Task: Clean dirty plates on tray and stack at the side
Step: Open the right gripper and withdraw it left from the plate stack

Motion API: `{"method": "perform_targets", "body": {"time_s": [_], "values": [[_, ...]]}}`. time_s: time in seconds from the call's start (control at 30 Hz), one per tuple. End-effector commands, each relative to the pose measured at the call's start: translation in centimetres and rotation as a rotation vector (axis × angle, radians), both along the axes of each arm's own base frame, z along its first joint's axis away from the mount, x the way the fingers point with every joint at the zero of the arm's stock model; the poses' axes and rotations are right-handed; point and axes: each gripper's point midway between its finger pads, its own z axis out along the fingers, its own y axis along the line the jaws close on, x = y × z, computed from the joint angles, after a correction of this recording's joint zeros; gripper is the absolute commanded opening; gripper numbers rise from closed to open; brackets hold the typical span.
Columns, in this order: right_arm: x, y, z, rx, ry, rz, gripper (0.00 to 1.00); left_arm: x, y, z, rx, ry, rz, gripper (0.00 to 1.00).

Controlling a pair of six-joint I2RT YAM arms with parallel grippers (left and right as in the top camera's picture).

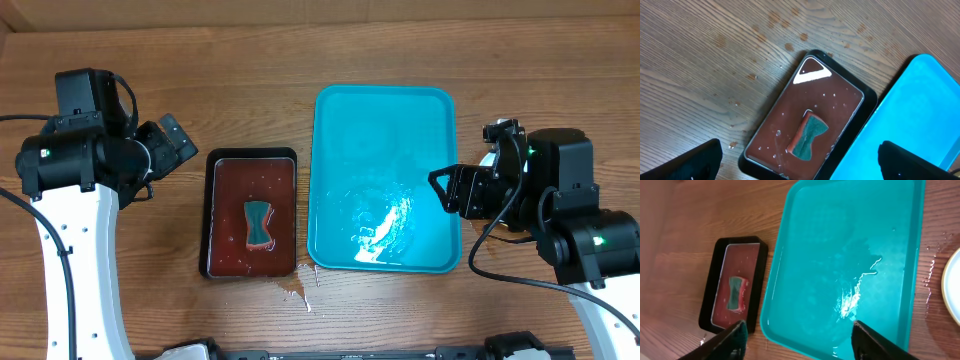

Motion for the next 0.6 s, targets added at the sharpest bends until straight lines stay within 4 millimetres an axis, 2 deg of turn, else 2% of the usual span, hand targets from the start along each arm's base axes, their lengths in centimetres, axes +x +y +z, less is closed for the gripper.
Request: {"method": "perform_targets", "body": {"time_s": [0.0,0.37,0.5,0.57], "values": [[0.29,0.21,0.99,0.003,-0.031,0.008,0.73,0.17,0.16,0.56,0.013,-0.017,-0.010,1.00],[0.36,0.21,1.05,0.003,-0.035,0.008,0.73,0.17,0.16,0.56,0.013,-0.017,-0.010,1.00],[0.38,0.21,1.06,0.003,-0.036,0.008,0.78,0.17,0.16,0.56,0.013,-0.017,-0.010,1.00],[0.37,0.21,1.05,0.003,-0.035,0.007,0.87,0.17,0.16,0.56,0.012,-0.017,-0.010,1.00]]}}
